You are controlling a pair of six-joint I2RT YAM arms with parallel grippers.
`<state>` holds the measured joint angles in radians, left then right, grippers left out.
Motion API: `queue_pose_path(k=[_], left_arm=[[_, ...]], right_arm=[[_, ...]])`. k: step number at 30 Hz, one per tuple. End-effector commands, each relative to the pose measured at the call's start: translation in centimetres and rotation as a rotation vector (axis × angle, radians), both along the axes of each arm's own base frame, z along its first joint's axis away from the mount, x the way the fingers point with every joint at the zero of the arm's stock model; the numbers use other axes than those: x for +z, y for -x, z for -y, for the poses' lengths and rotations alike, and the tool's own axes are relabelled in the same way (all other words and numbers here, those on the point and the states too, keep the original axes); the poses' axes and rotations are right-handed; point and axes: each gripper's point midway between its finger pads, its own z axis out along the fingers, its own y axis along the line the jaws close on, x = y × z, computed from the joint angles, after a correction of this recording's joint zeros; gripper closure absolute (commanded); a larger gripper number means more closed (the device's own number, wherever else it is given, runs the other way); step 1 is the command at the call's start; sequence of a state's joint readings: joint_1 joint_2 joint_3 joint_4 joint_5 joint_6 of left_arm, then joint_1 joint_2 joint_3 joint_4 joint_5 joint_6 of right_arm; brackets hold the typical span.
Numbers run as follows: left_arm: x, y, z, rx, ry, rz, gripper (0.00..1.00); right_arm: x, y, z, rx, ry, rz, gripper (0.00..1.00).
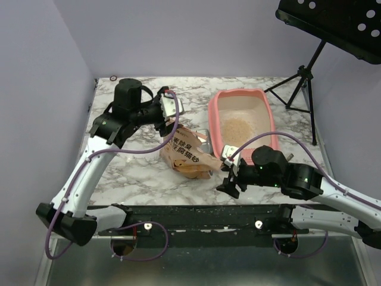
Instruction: Fill the litter box with clean litter
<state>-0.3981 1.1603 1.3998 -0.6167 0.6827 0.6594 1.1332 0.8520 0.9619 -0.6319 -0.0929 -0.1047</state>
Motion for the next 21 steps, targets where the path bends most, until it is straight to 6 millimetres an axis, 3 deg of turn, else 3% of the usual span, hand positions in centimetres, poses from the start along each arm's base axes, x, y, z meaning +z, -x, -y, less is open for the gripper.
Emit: queue_pose_path(k=[1,9,21], left_arm=[[-2.1,0.3,1.1,-0.068,-0.111,-0.044,0.14],[-4.1,0.4,2.0,-0.098,-0.169,-0.139,0.16],[-9.3,-0.7,2.3,-0.086,-0.251,-0.231,0.16]], right_arm=[[1.7,1.0,-0.6,0.033,-0.093,-0.012,0.25],[0.9,1.0,-0.5,0.033,-0.058,-0.031,0.24],[0.7,1.4,-0.5,0.046,-0.055,-0.049,0.24]])
